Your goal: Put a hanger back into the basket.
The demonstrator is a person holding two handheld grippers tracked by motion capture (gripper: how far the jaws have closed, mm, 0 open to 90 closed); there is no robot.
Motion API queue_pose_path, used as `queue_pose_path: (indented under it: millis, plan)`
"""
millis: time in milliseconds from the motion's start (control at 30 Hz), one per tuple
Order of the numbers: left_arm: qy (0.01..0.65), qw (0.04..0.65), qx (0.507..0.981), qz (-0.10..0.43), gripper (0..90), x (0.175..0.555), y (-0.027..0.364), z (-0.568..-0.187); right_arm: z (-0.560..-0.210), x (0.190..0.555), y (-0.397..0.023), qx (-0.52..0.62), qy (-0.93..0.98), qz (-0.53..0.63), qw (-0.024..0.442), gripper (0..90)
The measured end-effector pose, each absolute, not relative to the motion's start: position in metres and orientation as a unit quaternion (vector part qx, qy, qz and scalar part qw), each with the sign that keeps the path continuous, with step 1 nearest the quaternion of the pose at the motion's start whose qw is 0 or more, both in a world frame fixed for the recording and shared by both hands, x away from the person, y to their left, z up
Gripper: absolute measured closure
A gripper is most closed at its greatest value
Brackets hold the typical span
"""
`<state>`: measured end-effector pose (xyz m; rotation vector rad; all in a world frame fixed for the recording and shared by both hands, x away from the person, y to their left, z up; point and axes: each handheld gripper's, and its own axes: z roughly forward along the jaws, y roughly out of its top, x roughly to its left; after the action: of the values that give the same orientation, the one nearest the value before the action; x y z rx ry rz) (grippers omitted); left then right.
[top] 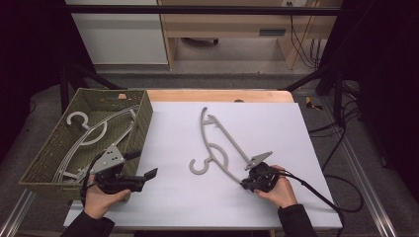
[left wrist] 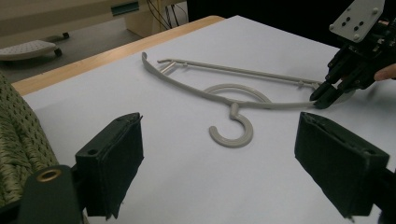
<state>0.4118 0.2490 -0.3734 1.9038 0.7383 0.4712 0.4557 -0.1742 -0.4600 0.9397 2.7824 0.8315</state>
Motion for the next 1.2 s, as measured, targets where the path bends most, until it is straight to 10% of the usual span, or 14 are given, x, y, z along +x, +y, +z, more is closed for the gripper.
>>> queue_pose_path:
  millis: [1200]
  plan:
    - [0.288, 0.488, 0.796, 0.212, 15.6, 0.409, 0.251, -0.368, -0.422, 0.447, -0.178, 0.264, 0.897, 0.354, 0.02, 83.1]
